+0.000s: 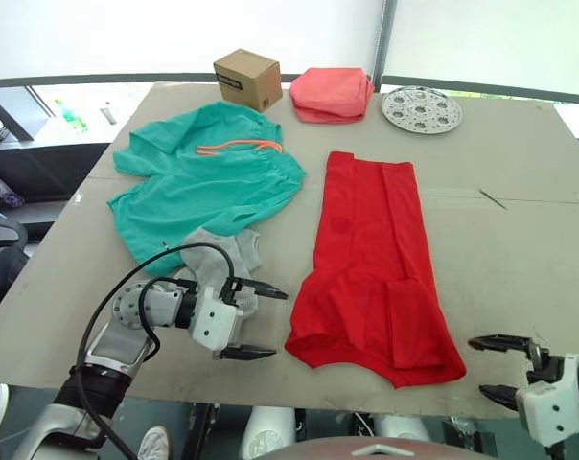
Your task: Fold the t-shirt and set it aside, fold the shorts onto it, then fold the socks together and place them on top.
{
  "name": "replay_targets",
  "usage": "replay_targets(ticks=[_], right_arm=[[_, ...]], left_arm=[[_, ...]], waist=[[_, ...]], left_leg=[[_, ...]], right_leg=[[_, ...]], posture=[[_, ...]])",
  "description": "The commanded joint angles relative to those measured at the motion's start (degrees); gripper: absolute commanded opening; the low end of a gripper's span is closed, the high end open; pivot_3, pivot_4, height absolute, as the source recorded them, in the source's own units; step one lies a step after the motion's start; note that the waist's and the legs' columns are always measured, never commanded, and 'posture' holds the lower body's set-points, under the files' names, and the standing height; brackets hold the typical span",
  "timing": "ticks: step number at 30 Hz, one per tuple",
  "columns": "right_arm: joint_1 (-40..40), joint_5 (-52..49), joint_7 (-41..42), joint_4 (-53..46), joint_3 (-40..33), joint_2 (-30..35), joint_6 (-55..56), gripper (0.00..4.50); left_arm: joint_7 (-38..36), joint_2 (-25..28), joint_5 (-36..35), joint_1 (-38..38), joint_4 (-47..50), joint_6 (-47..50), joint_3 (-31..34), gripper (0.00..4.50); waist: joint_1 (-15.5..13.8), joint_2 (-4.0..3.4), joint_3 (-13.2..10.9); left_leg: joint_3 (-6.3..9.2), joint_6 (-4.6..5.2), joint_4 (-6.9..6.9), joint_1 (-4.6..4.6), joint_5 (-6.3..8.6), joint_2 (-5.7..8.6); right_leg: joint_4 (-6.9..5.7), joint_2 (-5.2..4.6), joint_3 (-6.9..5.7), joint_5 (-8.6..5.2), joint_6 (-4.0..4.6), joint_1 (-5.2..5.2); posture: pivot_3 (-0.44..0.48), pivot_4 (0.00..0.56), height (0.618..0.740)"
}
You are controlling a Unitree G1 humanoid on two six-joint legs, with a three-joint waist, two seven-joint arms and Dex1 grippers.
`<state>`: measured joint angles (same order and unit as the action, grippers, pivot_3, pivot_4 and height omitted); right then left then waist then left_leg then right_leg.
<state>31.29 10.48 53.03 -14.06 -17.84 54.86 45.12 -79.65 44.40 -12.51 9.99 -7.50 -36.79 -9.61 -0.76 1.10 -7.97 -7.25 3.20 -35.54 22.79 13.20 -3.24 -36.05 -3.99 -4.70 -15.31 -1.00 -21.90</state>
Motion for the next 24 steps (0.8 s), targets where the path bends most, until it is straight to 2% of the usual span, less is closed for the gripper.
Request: replay_targets(ticks=[1,6,14,20,24], right_arm=[[-1.34,4.61,-4.31,0.29,0.85,-1.39,4.75,4.47],[-3.81,10.81,-8.46,0.5,1.52,-2.23,10.48,4.47],[-8.46,18.79,-13.68,-1.43,2.67,-3.8,12.2,4.47],[-10.65,17.9,-14.81,-4.3,3.11,-3.75,10.23,4.47],[-11.67,17.23,-15.82,-5.26,3.23,-3.18,8.78,4.47]], left_arm=[[1.26,-0.73,0.72,1.44,-0.15,-3.81,-0.33,4.5],[4.4,-2.47,5.6,3.59,-2.9,-12.05,-1.43,4.5],[13.02,-2.01,13.77,6.35,-10.34,-26.87,-1.4,4.5],[18.3,0.29,14.76,6.98,-12.52,-30.13,-1.82,4.5],[20.46,2.53,12.37,6.82,-13.08,-31.68,-2.3,4.5]], waist=[[0.1,0.14,0.07],[0.87,0.41,0.11],[1.75,0.65,0.08],[2.0,0.65,-0.01],[1.15,0.43,-0.13]], left_leg=[[0.01,0.0,-0.01,-0.02,0.0,-0.03],[0.01,-0.01,-0.28,-0.12,0.0,-0.08],[0.01,-0.26,-0.52,-0.47,0.15,-0.3],[0.01,-0.26,-0.55,-0.84,0.15,-0.43],[-0.05,-0.23,-0.54,-0.8,0.13,-0.37]], right_leg=[[0.0,0.03,-0.01,0.0,0.0,0.02],[-0.3,0.07,0.02,0.0,0.01,0.14],[-0.7,-0.02,-0.1,0.11,0.4,0.12],[-0.7,-0.1,-0.22,0.14,0.45,0.16],[-0.74,-0.15,-0.25,0.24,0.59,0.01]], posture=[[0.0,0.15,0.74],[0.0,0.15,0.74],[0.0,0.15,0.74],[0.0,0.15,0.74],[0.0,0.15,0.74]])
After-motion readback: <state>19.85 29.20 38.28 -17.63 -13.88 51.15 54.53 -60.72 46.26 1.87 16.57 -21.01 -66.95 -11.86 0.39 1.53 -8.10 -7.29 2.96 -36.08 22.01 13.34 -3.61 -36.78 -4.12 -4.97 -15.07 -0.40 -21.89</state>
